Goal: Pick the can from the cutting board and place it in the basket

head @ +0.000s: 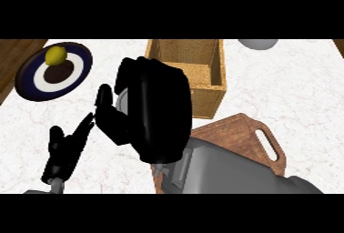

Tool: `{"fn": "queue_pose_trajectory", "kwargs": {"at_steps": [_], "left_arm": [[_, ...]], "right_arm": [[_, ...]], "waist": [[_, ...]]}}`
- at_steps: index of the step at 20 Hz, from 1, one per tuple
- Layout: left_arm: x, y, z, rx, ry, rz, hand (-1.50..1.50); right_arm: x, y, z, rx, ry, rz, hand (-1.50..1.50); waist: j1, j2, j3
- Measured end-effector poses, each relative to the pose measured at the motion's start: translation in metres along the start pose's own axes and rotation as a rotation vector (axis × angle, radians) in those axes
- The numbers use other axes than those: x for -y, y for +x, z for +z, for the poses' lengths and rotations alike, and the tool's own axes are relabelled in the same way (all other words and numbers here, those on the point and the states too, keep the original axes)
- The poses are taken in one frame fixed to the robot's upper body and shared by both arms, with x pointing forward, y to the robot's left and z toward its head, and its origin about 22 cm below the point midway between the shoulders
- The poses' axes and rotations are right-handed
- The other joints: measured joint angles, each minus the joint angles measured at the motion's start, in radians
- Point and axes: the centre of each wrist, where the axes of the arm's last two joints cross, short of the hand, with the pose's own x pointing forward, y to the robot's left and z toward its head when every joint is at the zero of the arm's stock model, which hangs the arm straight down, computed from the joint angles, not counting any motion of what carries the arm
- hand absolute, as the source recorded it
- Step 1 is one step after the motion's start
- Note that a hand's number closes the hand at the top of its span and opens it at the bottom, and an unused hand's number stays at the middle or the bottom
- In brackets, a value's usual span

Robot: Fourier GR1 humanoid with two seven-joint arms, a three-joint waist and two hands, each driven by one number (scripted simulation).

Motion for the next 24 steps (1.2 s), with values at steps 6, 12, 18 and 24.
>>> {"fn": "queue_pose_trajectory", "kwargs": {"at_steps": [6,12,18,24], "left_arm": [[-0.001,-0.003,0.002,-0.001,0.007,0.003,0.00],[-0.004,-0.004,0.006,0.009,0.010,-0.004,0.00],[-0.006,-0.006,0.009,0.009,0.020,0.002,0.00],[-0.007,-0.006,0.009,0.014,0.020,0.010,0.00]], "right_arm": [[0.021,0.028,-0.032,-0.029,-0.122,-0.020,1.50],[0.035,0.048,-0.068,-0.094,-0.180,-0.016,1.50],[0.032,0.055,-0.092,-0.144,-0.179,0.024,1.50],[0.022,0.045,-0.115,-0.197,-0.154,0.028,1.50]], "waist": [[-0.012,0.000,0.000],[-0.013,0.006,0.000],[-0.027,0.010,0.002],[-0.032,0.017,0.003]]}}
